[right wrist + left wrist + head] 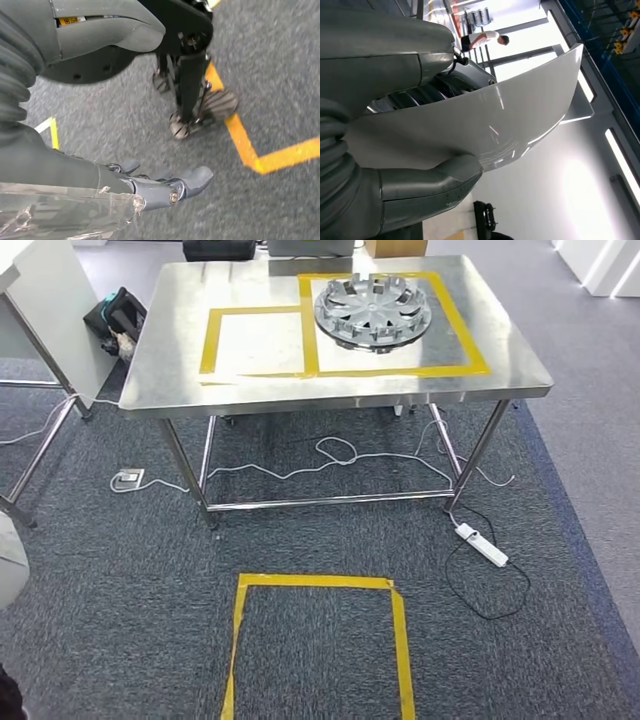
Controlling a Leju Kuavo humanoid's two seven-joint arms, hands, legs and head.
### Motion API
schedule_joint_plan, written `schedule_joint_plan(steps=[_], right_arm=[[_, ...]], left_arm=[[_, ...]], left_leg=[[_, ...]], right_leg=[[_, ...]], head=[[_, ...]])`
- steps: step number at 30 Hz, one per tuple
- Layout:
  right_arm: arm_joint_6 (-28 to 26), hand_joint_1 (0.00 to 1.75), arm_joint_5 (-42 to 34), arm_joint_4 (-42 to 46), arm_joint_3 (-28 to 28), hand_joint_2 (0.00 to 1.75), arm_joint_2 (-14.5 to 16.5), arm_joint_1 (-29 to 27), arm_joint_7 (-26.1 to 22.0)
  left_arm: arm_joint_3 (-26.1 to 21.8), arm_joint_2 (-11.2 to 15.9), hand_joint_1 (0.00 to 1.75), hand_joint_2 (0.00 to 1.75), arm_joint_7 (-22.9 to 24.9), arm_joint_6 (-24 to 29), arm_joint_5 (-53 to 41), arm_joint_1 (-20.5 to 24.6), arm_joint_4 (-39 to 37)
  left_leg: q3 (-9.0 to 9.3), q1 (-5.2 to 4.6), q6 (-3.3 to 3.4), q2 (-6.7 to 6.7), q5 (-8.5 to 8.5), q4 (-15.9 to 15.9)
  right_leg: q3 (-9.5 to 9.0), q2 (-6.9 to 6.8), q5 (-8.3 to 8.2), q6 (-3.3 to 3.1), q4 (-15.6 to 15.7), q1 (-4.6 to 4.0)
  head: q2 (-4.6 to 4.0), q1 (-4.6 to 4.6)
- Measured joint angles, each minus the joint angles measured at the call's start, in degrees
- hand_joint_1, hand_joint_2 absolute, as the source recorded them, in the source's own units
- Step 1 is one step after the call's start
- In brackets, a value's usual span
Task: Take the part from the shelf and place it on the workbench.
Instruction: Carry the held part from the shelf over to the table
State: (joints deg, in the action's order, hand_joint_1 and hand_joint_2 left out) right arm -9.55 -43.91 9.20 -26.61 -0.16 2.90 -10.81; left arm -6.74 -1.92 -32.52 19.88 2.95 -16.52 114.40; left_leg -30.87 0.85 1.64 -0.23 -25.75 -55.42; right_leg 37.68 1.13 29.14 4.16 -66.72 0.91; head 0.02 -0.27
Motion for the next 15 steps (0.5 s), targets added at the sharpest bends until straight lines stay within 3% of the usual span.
schedule_joint_plan(steps=[2,3,4,6,7,9,11,12,13,15], right_arm=[[0.1,0.0,0.2,0.0,-0.1,1.75,0.0,0.0,0.0],[0.1,0.0,0.4,0.0,-0.2,1.75,0.0,-0.1,0.0],[0.0,0.0,0.5,0.0,-0.3,1.75,0.0,-0.1,0.1],[0.0,0.0,0.6,0.0,-0.3,1.75,0.0,-0.1,0.1],[0.0,0.0,0.6,0.0,-0.3,1.75,0.1,-0.1,0.1],[0.1,0.0,0.7,0.0,-0.4,1.75,0.3,0.0,0.2],[0.1,0.0,0.7,0.0,-0.4,1.75,0.4,0.0,0.2],[0.1,0.0,0.7,0.0,-0.4,1.75,0.4,-0.1,0.2],[0.1,0.0,0.8,0.0,-0.5,1.75,0.4,-0.2,0.2],[0.1,0.0,0.8,0.0,-0.6,1.75,0.4,-0.2,0.2]], left_arm=[[0.0,0.0,1.75,1.75,0.0,0.0,0.0,-0.3,0.0],[0.0,-0.1,1.75,1.75,0.0,0.0,0.0,-0.5,0.0],[0.0,-0.1,1.75,1.75,0.0,0.0,0.0,-0.6,0.0],[0.0,-0.2,1.75,1.75,0.0,-0.1,0.0,-0.9,0.0],[-0.1,-0.3,1.75,1.75,0.0,-0.1,0.0,-0.9,0.0],[-0.1,-0.3,1.75,1.75,0.0,-0.1,0.0,-1.0,0.1],[-0.1,-0.4,1.75,1.75,0.0,-0.2,0.0,-1.2,0.2],[-0.2,-0.4,1.75,1.75,0.0,-0.2,0.0,-1.2,0.2],[-0.2,-0.4,1.75,1.75,0.0,-0.2,0.0,-1.2,0.2],[-0.4,-0.4,1.75,1.75,0.0,-0.2,0.1,-1.3,0.3]], left_leg=[[0.07,0.07,-0.28,0.21,-0.13,0.0],[0.21,0.2,-0.58,0.26,-0.23,-0.1],[0.44,0.43,-0.98,0.29,-0.39,-0.1],[1.09,1.03,-2.1,0.31,-0.92,-0.3],[1.31,1.23,-2.72,0.31,-1.25,-0.6],[1.41,1.21,-3.77,0.38,-1.79,-0.9],[1.61,1.16,-4.38,0.42,-2.13,-1.1],[1.55,1.22,-4.57,0.41,-2.35,-1.7],[0.86,1.2,-4.67,0.41,-2.8,-3.1],[-2.99,0.94,-4.68,0.41,-4.88,-9.6]], right_leg=[[2.92,-0.41,2.5,0.11,-5.8,0.18],[3.07,-0.53,2.31,0.23,-6.1,0.32],[2.12,-0.62,1.12,0.36,-4.3,0.51],[-1.74,-0.7,-2.27,0.98,2.9,0.87],[-3.16,-0.66,-2.69,1.06,5.9,0.92],[-4.07,-0.55,-2.05,0.25,7.6,0.85],[-4.33,-0.52,-1.92,-1.17,7.0,0.87],[-4.51,-0.44,-1.92,-1.55,6.9,0.86],[-4.9,-0.4,-1.89,-1.81,6.9,0.83],[-5.35,-0.3,-1.7,-2.24,7.0,0.7]], head=[[0.0,0.05],[0.0,0.07],[0.0,0.06],[0.0,0.1],[0.0,0.22],[0.0,0.25],[0.0,-0.09],[0.0,-0.32],[0.0,-0.46],[0.0,-0.72]])
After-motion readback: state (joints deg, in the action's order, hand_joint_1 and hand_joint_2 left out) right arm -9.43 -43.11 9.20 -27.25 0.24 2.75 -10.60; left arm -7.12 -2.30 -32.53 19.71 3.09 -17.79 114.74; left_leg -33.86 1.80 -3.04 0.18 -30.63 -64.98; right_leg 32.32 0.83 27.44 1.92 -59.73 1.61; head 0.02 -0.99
